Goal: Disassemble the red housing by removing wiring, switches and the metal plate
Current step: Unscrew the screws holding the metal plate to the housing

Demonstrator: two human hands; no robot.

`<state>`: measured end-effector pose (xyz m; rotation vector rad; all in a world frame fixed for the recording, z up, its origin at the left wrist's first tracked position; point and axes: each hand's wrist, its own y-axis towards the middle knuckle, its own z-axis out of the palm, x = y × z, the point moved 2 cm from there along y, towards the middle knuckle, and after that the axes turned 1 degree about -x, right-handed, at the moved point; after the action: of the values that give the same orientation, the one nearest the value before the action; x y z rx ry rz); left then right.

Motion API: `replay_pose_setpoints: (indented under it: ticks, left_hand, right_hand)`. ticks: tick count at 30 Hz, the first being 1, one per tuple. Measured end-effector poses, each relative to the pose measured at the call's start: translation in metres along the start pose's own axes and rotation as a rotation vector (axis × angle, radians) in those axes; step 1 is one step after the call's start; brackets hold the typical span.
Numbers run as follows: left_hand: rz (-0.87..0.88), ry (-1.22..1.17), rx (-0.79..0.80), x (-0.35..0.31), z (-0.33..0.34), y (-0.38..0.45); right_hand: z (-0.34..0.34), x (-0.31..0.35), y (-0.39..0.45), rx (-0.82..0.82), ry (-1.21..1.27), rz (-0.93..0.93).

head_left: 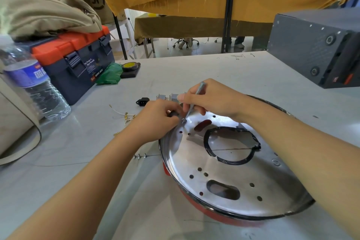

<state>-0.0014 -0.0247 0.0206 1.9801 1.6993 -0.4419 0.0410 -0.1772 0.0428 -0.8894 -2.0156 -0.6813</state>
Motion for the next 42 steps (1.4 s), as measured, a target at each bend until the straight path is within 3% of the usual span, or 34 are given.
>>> replay_pose_setpoints:
  ticks: [18, 28, 32, 36, 39, 42]
  left_hand:
    - [0.018, 0.031, 0.010, -0.004, 0.000, 0.000]
    - [0.062, -0.053, -0.071, -0.003, -0.003, -0.003]
    - [0.129, -0.050, -0.175, -0.003, -0.004, -0.005]
    - [0.089, -0.249, -0.359, -0.005, -0.012, -0.010]
    - [0.035, -0.408, -0.395, 0.000, -0.027, -0.015]
    - [0.032, -0.354, -0.308, 0.012, -0.041, -0.026]
  right_hand:
    - [0.001, 0.004, -0.003, -0.017, 0.010, -0.005]
    - [-0.004, 0.011, -0.003, -0.209, 0.037, -0.028]
    - [-0.008, 0.017, -0.002, -0.312, 0.010, -0.076]
    - [-0.016, 0.034, 0.000, -0.408, -0.068, -0.184]
    - [-0.020, 0.046, -0.004, -0.352, -0.179, -0.232]
    - [-0.021, 0.049, -0.013, -0.255, -0.262, -0.218]
